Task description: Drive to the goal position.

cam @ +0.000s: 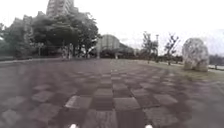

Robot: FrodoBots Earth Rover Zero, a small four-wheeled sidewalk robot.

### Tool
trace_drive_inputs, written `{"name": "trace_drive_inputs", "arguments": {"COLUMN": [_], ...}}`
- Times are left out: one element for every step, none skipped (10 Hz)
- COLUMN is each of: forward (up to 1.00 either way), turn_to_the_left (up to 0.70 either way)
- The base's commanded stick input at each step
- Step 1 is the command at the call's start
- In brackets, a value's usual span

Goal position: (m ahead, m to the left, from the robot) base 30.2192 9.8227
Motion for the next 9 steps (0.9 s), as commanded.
{"name": "trace_drive_inputs", "arguments": {"forward": [0.98,0.98,0.98,0.98,0.98,0.98,0.98,0.98,0.98], "turn_to_the_left": [0.0,0.0,0.0,0.0,0.0,0.0,0.0,0.0,0.0]}}
